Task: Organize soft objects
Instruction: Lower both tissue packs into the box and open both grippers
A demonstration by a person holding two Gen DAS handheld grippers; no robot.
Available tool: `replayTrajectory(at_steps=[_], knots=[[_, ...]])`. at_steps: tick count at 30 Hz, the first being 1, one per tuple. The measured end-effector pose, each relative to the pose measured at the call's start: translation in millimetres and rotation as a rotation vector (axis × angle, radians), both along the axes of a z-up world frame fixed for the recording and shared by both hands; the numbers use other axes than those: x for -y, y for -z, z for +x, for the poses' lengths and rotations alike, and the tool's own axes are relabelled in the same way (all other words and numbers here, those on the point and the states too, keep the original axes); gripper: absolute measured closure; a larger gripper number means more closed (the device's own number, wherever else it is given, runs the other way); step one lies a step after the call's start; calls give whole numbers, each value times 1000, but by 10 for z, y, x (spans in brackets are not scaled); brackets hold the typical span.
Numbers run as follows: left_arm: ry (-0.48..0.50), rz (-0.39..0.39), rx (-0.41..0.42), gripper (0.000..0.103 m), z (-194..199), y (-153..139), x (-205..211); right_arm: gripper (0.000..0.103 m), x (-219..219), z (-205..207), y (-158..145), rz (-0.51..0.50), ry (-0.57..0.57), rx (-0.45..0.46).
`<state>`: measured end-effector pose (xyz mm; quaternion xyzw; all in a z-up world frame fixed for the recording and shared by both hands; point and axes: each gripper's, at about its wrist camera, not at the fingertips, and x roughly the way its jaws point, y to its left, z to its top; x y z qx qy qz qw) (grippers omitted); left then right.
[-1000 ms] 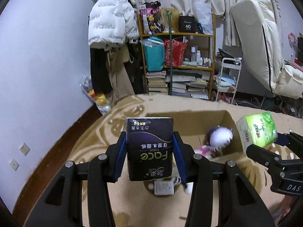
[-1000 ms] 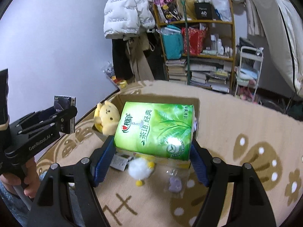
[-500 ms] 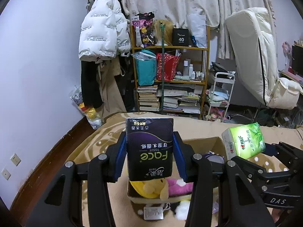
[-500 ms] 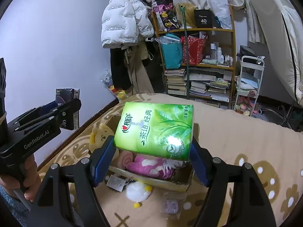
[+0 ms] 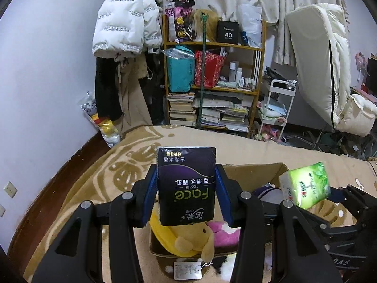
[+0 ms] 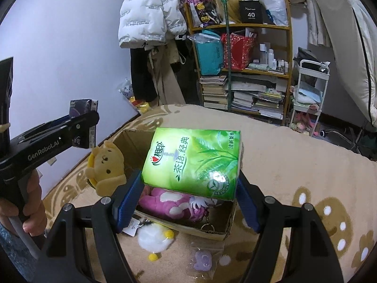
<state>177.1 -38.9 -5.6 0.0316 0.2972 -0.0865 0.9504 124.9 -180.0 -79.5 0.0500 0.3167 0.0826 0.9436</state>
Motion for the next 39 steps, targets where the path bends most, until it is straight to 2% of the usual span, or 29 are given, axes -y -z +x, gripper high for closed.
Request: replayTrajectory(at_steps=[11, 14, 27, 30, 35, 37, 39], knots=[[23, 23, -60, 58, 40, 220, 124, 24, -28, 204, 305, -25, -11, -75], [21, 44, -48, 58, 10, 221, 152, 24, -6, 219, 324, -20, -5, -79], [23, 45, -71, 57, 39, 247, 149, 24, 6, 239, 359, -12, 13, -81], [13, 45, -66, 47, 40, 243, 152, 23, -27, 229, 371, -24, 10, -80], [17, 47, -72, 46, 25, 257, 140, 23, -61, 232, 399, -35, -1, -90], [13, 42, -84, 41, 28, 262, 125, 23, -71, 232, 406, -43, -12, -93], [7, 33, -85, 31, 9, 249, 101, 23, -86, 211, 400, -60, -16, -91]])
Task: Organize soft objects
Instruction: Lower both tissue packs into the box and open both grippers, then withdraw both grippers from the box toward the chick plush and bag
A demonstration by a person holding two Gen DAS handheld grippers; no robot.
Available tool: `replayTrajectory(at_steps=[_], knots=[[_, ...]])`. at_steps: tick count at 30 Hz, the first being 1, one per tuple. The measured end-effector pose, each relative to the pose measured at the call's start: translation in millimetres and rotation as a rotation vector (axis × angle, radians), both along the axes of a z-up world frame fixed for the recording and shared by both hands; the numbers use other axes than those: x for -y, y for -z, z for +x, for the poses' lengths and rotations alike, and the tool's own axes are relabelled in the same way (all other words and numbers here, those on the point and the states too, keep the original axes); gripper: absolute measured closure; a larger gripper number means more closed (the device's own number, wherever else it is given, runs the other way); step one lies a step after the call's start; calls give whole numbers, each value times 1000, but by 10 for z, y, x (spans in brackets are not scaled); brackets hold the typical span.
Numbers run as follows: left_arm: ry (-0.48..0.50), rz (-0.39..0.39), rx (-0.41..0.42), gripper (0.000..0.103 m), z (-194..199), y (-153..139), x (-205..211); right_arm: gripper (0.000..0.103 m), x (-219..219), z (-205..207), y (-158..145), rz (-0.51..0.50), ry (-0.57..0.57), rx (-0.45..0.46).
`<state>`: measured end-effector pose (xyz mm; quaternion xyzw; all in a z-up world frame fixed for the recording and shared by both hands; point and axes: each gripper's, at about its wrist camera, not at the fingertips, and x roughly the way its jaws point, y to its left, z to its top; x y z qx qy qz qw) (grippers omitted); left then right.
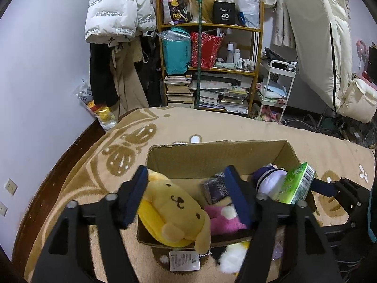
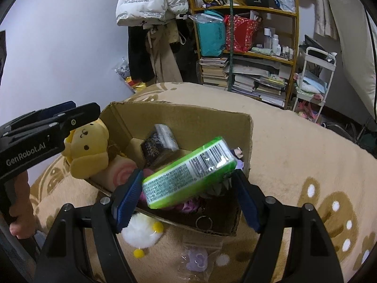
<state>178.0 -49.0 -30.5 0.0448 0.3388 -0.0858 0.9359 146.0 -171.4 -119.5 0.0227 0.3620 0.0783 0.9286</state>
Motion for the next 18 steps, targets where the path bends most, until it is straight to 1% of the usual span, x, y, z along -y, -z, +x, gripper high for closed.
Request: replayTrajectory(at_steps=[1, 3, 4, 5, 7, 9, 13, 18], knots=[[-4, -2, 5, 30, -25, -15, -14, 23, -5, -14, -4, -3, -2, -2], [-7, 6, 9, 24, -61, -42, -27, 22, -6, -35, -14, -10, -2, -8], [-9, 13, 12, 22, -85, -58, -29, 19, -3, -50, -18, -13, 0, -8], [-11, 19, 16, 20, -115, -72, -31, 13, -2, -77, -27, -17, 3, -5], [-16, 27, 20, 18, -168, -100, -43, 9, 11, -147, -70, -13, 13, 18], [-22, 27, 22, 12, -227, -124, -65, 7, 29, -180, -124, -8, 21, 29], [-39, 19, 18, 10, -345, -167, -119, 0, 99, -278, -208, 15, 55, 44], [-44, 14, 3, 10, -480, -193, -183, 0, 207, -424, -242, 32, 93, 32]])
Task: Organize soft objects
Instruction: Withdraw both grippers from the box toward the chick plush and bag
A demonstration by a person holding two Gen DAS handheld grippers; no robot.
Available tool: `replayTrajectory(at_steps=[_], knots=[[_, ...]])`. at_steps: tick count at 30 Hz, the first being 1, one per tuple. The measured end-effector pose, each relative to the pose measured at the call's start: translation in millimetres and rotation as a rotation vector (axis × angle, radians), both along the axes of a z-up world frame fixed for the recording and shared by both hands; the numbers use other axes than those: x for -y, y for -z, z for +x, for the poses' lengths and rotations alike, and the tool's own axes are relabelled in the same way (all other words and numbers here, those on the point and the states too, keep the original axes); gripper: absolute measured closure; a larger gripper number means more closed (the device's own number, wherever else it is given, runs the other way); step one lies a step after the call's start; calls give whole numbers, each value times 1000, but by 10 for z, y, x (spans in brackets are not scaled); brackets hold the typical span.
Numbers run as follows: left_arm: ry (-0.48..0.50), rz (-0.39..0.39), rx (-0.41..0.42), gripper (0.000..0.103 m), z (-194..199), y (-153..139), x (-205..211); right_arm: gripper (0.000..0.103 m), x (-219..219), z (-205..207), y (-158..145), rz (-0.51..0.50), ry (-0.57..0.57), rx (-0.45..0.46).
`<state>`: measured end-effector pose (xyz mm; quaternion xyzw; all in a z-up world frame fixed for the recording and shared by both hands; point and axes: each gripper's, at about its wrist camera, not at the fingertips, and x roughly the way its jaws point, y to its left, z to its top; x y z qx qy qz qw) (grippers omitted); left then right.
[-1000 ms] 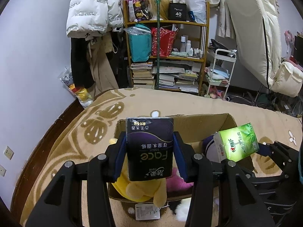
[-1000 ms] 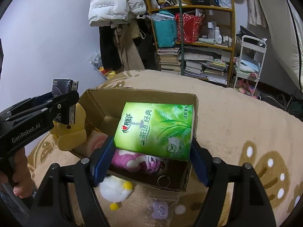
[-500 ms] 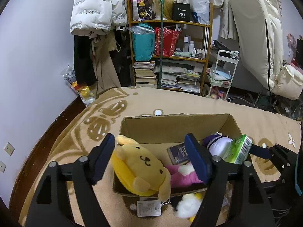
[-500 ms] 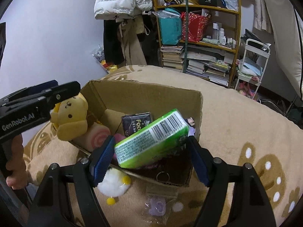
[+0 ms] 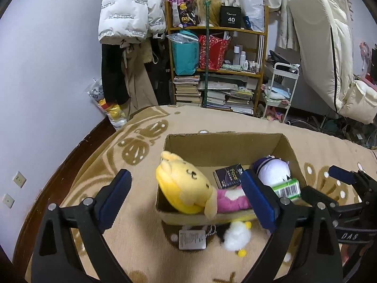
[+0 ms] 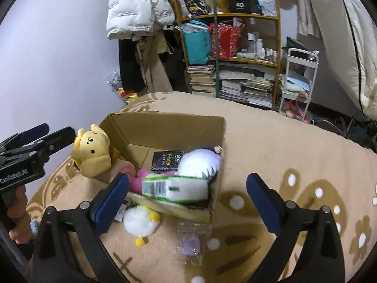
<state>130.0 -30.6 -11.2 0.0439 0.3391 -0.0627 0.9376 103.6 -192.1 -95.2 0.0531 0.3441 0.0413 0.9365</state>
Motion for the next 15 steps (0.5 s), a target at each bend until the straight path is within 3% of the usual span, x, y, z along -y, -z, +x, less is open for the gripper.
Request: replayTrajectory(at_steps=[6, 15], knots=[[-3, -34, -51, 10, -190, 7, -67, 0, 64, -174, -43, 24, 24, -8], [-1, 7, -136, 10, -439, 155, -19, 0, 46, -374, 3, 23, 35, -48]])
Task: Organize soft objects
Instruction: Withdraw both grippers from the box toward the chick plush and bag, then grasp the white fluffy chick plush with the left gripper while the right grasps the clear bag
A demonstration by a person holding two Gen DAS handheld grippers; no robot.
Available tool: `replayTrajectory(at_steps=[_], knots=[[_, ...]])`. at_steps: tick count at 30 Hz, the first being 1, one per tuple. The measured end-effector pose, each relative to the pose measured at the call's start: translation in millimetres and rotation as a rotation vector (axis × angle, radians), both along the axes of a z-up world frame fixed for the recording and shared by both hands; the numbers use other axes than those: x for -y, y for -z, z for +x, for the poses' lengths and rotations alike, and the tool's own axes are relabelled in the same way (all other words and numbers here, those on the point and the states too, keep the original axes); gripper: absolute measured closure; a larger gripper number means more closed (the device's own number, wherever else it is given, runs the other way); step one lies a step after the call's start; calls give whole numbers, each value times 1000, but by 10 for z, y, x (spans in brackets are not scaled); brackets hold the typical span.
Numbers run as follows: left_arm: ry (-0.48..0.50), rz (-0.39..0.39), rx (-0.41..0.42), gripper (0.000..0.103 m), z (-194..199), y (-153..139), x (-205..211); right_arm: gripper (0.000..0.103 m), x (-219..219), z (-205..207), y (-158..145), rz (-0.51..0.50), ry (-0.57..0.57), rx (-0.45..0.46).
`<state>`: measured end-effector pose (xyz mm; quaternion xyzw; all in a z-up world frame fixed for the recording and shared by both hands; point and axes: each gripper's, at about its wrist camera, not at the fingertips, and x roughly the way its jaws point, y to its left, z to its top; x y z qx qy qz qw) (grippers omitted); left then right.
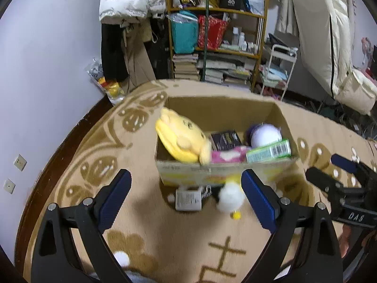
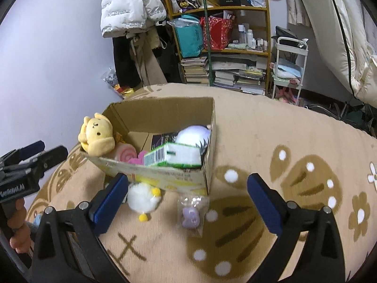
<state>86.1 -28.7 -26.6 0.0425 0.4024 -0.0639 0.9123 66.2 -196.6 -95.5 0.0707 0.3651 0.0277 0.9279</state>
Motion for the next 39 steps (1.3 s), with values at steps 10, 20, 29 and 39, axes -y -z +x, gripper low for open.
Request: replayTrajectory(at_steps=[10, 20, 29, 39], knots=[[20, 12, -32, 10, 27, 230, 95, 0, 39, -26, 186, 14, 30, -62], [77, 23, -57, 10, 139, 461, 263, 0, 122, 162, 437, 53, 66, -133], [94, 25, -109, 10, 265, 721, 407, 0, 161, 307, 645, 79, 94, -194], [170, 88, -111, 10, 319, 923, 615, 0, 217, 420, 825, 116, 107, -253]])
